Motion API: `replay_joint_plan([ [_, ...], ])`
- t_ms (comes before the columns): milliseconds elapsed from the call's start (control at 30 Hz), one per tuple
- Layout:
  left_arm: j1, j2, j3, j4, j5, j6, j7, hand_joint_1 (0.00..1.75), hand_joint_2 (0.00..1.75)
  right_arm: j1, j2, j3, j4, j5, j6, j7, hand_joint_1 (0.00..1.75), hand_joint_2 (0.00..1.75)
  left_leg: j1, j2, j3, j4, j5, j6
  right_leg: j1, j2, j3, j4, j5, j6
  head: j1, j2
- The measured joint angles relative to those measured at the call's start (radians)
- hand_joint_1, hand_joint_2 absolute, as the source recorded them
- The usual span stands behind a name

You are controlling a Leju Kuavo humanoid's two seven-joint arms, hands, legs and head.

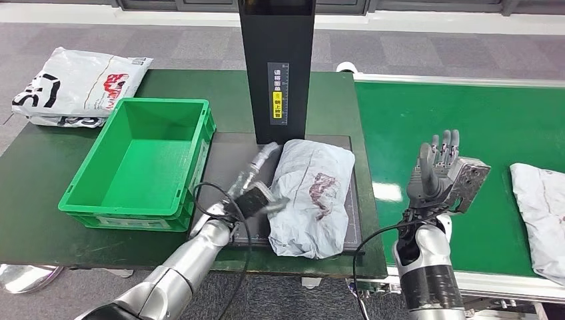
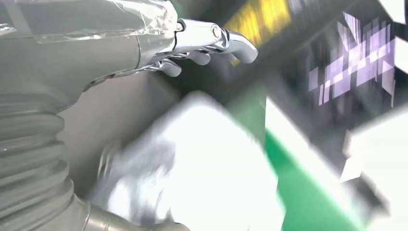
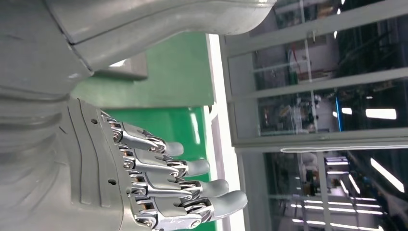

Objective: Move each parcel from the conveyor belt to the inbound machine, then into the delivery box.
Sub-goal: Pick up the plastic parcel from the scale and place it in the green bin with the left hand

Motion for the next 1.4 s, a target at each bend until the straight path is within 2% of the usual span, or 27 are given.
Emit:
replay_joint_plan([
  [100,-0.020,-0.005,-0.090,0.076,-0.137,-0.008,0.067,0.00,1.75,-0.024,0.000,-0.019,0.037,0.018,0.005,-0.008,0.00,1.75,0.000,0.000,0.000,0.000,0.000,0.000,0.000,0.000,0.000,0.000,0.000,0.000,0.000,0.000],
  [267,-0.065,-0.008,-0.193,0.184,-0.317,-0.007,0.179,0.00,1.75,-0.040,-0.001,-0.030,0.102,0.021,0.009,-0.040,0.00,1.75,0.000,0.000,0.001,0.000,0.000,0.000,0.001,0.000,0.001,0.000,0.000,0.000,0.000,0.000],
  [600,-0.125,-0.008,-0.266,0.263,-0.356,-0.050,0.181,0.04,1.75,-0.049,-0.002,-0.032,0.167,0.016,0.010,-0.054,0.00,1.75,0.000,-0.001,0.004,0.000,0.000,0.000,0.001,-0.001,0.005,0.000,0.000,0.000,0.000,0.000],
  [733,-0.133,-0.008,-0.274,0.274,-0.370,-0.068,0.179,1.71,1.75,-0.049,-0.003,-0.032,0.179,0.012,0.010,-0.054,0.00,1.75,0.000,-0.001,0.007,0.000,0.000,0.000,0.001,-0.001,0.008,0.000,0.000,0.000,0.000,0.000],
  [933,-0.129,0.001,-0.278,0.278,-0.375,0.035,0.192,1.75,1.75,-0.024,-0.009,-0.032,0.179,-0.003,0.008,-0.055,0.00,1.75,0.000,0.000,0.008,0.000,0.000,0.000,0.001,-0.001,0.008,0.000,0.000,0.000,0.000,0.000],
  [1167,-0.129,0.008,-0.277,0.277,-0.361,0.082,0.192,1.75,1.75,-0.006,-0.011,-0.032,0.173,-0.010,0.002,-0.052,0.00,1.75,0.000,0.000,0.008,0.000,0.000,0.000,0.001,0.000,0.008,0.000,0.000,0.000,0.000,0.000],
  [1300,-0.123,0.010,-0.245,0.270,-0.294,0.161,0.153,1.75,1.75,-0.001,-0.011,-0.032,0.165,-0.026,-0.017,-0.042,0.00,1.75,0.000,0.000,0.007,0.000,0.000,0.000,0.001,0.000,0.007,0.000,0.000,0.000,0.000,0.000],
  [1400,-0.122,0.010,-0.190,0.242,-0.185,0.184,0.090,1.75,1.75,0.000,-0.011,-0.032,0.160,-0.036,-0.029,-0.039,0.00,1.75,0.000,0.000,0.007,0.000,0.000,0.000,0.001,0.000,0.006,0.000,0.000,0.000,0.000,0.000],
])
